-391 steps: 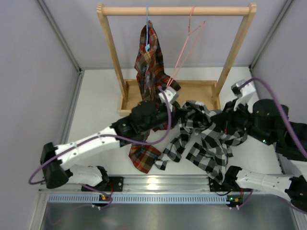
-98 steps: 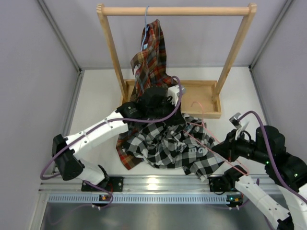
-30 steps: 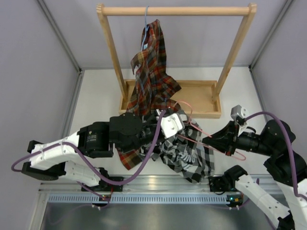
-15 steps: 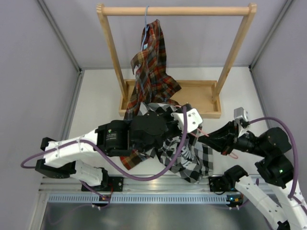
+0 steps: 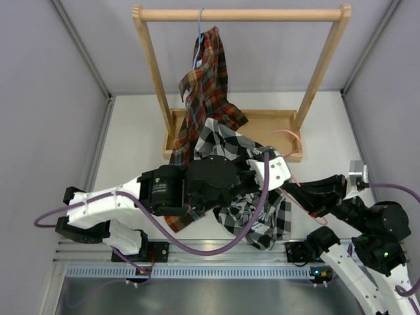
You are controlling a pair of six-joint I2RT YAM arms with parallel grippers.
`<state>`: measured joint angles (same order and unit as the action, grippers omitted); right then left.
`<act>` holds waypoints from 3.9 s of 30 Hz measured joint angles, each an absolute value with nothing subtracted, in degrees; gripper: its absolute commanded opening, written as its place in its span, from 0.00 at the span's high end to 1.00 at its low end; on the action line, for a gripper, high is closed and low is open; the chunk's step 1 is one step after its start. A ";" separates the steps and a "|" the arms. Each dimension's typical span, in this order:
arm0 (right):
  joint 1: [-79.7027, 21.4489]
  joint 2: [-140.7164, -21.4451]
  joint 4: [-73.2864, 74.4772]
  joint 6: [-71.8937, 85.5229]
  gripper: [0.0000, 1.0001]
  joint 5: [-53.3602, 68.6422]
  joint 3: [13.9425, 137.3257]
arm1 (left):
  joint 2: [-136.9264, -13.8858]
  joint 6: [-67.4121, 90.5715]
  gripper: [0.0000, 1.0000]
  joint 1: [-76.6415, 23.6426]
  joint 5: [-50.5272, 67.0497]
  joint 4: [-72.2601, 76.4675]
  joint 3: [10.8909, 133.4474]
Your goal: Place the shirt on the hanger
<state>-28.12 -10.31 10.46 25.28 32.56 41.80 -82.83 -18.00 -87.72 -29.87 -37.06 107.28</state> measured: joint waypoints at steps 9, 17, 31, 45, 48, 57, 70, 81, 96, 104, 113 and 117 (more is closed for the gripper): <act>-28.12 -5.52 7.07 29.21 1.00 26.94 37.26 | -86.80 -18.76 0.02 -87.92 -25.80 -37.12 110.78; -28.12 -0.60 7.64 29.61 1.00 23.73 36.82 | -83.11 -26.57 0.02 -87.90 -26.11 -31.00 110.61; -28.12 -0.58 14.48 28.82 1.00 23.68 41.39 | -78.06 -44.84 0.04 -73.60 -2.70 -23.07 103.11; -28.45 -0.51 19.66 26.87 1.00 26.00 44.25 | -81.28 -46.30 0.26 -71.88 14.41 -31.88 106.74; -28.47 -0.49 19.92 26.24 1.00 27.29 44.49 | -81.84 -44.60 0.31 -71.85 16.93 -33.56 107.11; -28.49 -0.49 21.06 24.23 1.00 32.03 45.93 | -85.69 -39.33 0.33 -71.53 23.29 -39.53 110.80; -28.49 -0.84 21.50 22.09 1.00 39.51 45.87 | -85.08 -30.35 0.37 -70.70 34.15 -46.24 111.35; -28.51 -2.81 22.52 20.32 1.00 45.39 45.74 | -84.97 -23.88 0.50 -70.57 38.20 -49.80 111.39; -28.53 -4.27 21.78 20.14 1.00 49.82 44.18 | -82.26 -20.86 0.62 -69.78 39.94 -50.41 108.55; -28.73 -6.68 20.16 20.78 1.00 52.53 44.18 | -82.30 -20.51 1.00 -69.56 40.64 -50.65 107.53; -28.75 -7.70 19.79 20.34 0.46 49.67 44.16 | -81.10 -20.32 1.00 -66.17 39.51 -48.97 105.21; -28.77 -7.60 23.16 16.91 0.00 40.64 45.93 | -78.24 -17.23 1.00 -62.13 33.26 -44.56 99.11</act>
